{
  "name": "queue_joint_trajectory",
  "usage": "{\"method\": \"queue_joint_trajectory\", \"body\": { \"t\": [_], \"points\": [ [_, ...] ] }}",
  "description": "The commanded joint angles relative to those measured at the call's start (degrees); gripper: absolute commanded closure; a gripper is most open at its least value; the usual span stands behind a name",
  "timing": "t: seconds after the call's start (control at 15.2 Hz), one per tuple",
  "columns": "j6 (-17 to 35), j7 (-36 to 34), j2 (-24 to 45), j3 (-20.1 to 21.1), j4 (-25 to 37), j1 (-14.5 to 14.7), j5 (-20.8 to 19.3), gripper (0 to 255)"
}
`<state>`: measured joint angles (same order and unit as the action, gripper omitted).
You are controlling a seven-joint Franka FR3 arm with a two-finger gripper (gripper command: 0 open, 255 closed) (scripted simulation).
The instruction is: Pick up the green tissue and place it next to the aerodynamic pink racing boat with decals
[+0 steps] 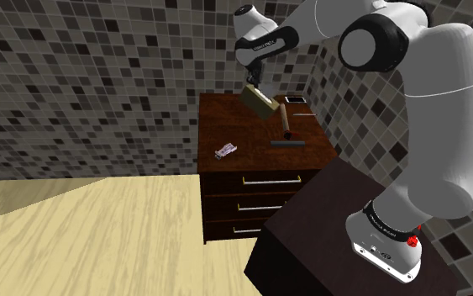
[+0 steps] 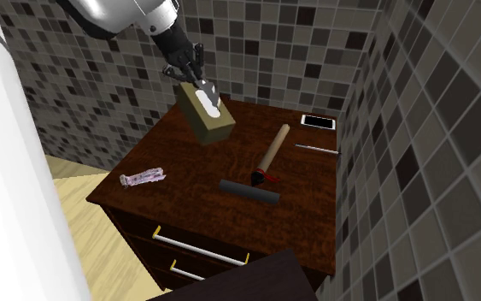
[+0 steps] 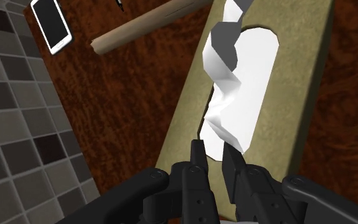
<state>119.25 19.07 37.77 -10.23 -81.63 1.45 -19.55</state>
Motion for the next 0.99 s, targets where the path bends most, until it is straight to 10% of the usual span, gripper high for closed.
{"method": "queue_joint_trajectory", "body": {
  "t": [0.0,0.92],
  "points": [
    [1.13,-0.44,0.82,-0.01,-0.36,-0.04,-0.09,255],
    [7.83,-3.15,6.67,-0.12,-1.65,-0.26,-0.67,255]
  ]
}}
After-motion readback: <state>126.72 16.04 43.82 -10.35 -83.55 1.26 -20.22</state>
